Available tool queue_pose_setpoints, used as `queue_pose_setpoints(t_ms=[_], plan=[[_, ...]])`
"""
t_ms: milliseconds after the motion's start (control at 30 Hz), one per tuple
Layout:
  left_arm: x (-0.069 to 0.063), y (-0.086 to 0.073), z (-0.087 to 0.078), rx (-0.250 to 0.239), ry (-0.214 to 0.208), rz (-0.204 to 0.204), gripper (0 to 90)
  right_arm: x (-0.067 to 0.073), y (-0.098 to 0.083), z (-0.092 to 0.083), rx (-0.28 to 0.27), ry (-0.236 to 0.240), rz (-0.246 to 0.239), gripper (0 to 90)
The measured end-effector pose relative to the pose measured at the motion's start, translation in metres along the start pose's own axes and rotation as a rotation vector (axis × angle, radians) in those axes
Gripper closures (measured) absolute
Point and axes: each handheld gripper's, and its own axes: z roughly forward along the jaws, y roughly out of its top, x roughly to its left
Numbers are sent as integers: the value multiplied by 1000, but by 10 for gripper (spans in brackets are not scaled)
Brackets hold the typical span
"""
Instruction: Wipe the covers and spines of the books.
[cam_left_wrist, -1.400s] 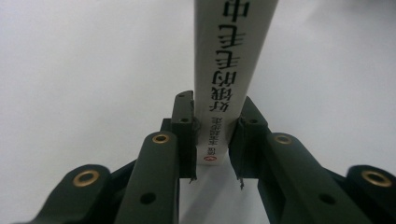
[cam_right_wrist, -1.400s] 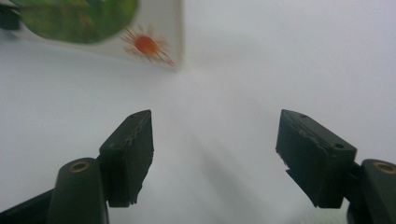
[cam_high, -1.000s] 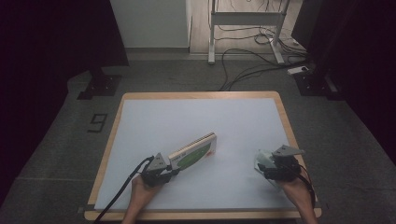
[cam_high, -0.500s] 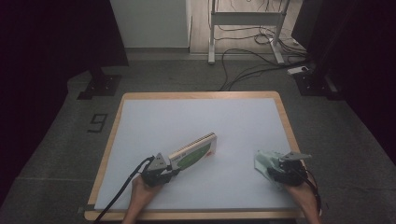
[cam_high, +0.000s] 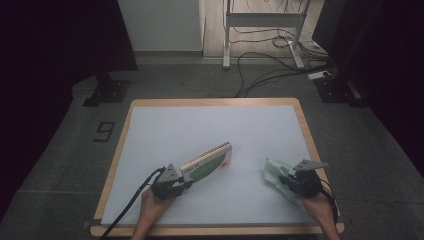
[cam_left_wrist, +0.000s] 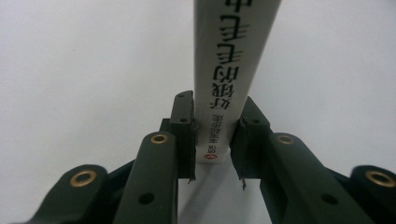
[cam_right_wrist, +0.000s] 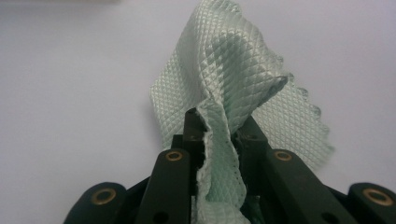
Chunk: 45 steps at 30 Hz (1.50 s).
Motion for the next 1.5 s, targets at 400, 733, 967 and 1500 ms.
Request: queue_pose_setpoints(t_ms=[400,733,967,1500], plan=[[0,0,0,4,-1,1,722,50,43,31,-28,165,-112,761],[0,0,1,9,0,1,722,99,71,68,-16,281,-211,759],[0,0,1,11,2,1,721,131,88,92,-4,337,-267,758],[-1,0,1,12,7,4,725,178,97,127,19,421,-360,754]])
